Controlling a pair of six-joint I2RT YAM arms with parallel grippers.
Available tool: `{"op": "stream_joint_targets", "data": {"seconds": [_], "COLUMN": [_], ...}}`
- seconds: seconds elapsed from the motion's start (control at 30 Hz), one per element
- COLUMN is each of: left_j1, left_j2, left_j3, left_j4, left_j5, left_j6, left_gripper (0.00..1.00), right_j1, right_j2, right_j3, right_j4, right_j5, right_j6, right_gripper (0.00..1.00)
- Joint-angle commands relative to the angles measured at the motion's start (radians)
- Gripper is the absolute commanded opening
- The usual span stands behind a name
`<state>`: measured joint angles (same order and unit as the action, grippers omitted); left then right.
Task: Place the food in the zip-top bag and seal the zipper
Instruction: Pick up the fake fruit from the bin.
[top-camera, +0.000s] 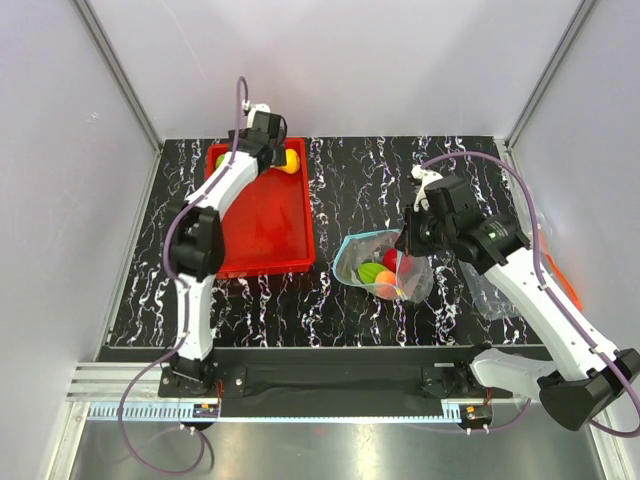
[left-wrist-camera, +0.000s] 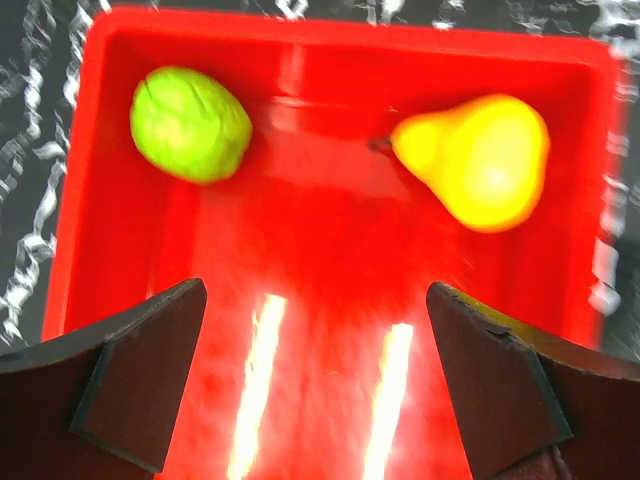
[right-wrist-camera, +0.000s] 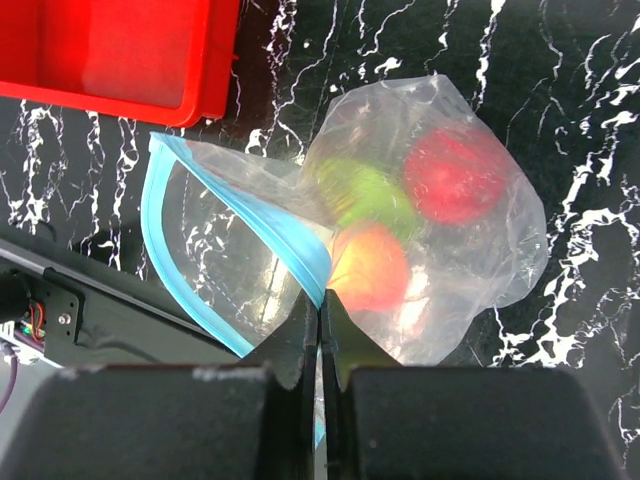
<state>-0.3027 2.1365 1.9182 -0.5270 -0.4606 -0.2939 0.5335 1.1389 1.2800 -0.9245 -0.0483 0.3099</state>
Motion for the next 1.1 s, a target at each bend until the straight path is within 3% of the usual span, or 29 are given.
{"op": "stream_joint_targets", "data": {"seconds": [0.0, 0.23, 0.33, 0.43, 0.77, 1.07], "left_j1": [0.011, 0.031, 0.033, 0.037, 0.045, 0.077], "left_j2": [0.098, 0.316, 0.344, 0.368, 0.486, 0.559], "left_j3": [0.157, 0.337, 0.321, 0.320, 0.376, 0.404], "left_j4": [0.025, 0.068, 0.158, 0.186, 0.182, 0.228], "left_j5": [-0.183, -0.325, -0.400, -0.374, -0.271, -0.328], "left_j6": [0.117, 0.398, 0.517, 0.587, 0.707, 0.748], "left_gripper": [0.99, 0.99, 0.99, 0.99, 0.99, 0.99], "right_j1": [-0.006, -0.006, -0.006, -0.006, -0.006, -0.004], "right_j2": [-0.028, -0.021, -0.021, -0.024, 0.002, 0.033], "right_j3": [-0.016, -0.022, -0.021, -0.027, -0.024, -0.028], "right_j4": [0.056, 0.046, 0.038, 0.049, 0.049, 0.046], "right_j5": [-0.048, -0.081, -0.078, -0.099, -0.105, -0.091], "right_j6": [-0.012, -0.043, -0.057, -0.051, -0.052, -0.063], "right_gripper": [0.00, 0.00, 0.00, 0.00, 0.00, 0.00]}}
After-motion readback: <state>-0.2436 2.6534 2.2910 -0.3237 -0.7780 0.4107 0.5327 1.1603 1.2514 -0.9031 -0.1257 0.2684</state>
